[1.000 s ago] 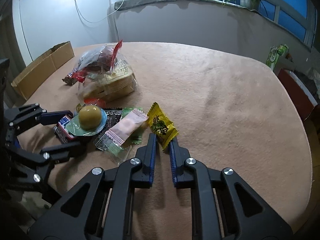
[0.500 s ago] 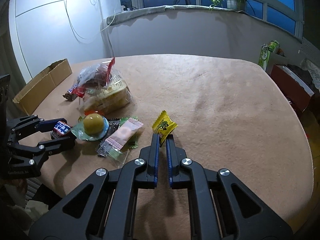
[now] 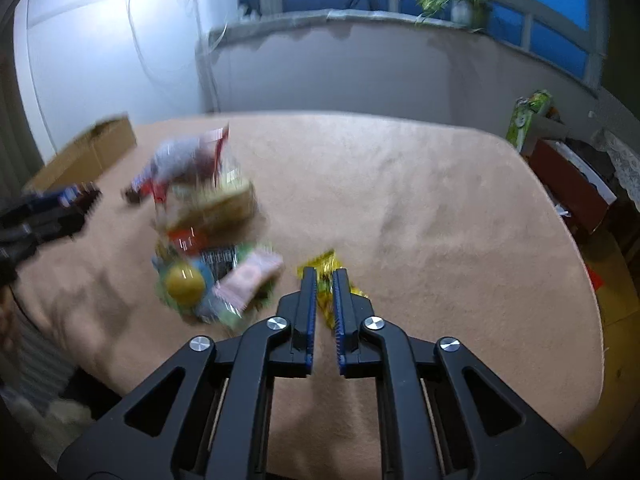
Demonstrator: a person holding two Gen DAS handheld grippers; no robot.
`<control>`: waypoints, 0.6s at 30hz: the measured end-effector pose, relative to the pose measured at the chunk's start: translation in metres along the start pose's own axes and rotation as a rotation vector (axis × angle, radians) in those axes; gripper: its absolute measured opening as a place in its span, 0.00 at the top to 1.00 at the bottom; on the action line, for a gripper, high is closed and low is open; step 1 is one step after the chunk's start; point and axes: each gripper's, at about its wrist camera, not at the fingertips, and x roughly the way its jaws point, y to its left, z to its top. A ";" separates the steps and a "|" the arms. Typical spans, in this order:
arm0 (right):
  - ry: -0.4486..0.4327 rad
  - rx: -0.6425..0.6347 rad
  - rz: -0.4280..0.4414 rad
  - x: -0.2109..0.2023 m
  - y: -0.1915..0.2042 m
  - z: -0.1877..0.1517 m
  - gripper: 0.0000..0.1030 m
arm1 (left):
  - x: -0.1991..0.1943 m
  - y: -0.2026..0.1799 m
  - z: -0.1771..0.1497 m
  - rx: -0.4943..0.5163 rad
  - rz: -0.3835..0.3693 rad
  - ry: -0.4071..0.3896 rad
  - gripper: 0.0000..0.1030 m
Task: Organize snacks
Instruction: 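Grasp the yellow candy packet with the right tool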
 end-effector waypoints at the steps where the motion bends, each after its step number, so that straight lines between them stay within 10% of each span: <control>1: -0.001 -0.023 -0.015 0.001 0.002 -0.002 0.66 | -0.001 0.000 -0.001 -0.002 -0.001 0.003 0.50; 3: -0.044 -0.076 -0.026 0.002 0.004 -0.003 0.35 | -0.002 0.002 -0.002 -0.006 -0.005 0.008 0.50; 7: -0.030 -0.122 -0.011 0.014 0.002 0.001 0.35 | -0.003 0.001 -0.001 -0.002 0.000 0.023 0.49; 12: 0.017 -0.093 0.014 0.030 -0.003 -0.001 0.75 | -0.006 -0.003 0.006 0.025 0.031 0.027 0.50; 18: -0.010 -0.047 -0.005 0.026 -0.002 -0.007 0.76 | -0.013 -0.008 0.014 0.062 0.075 0.007 0.50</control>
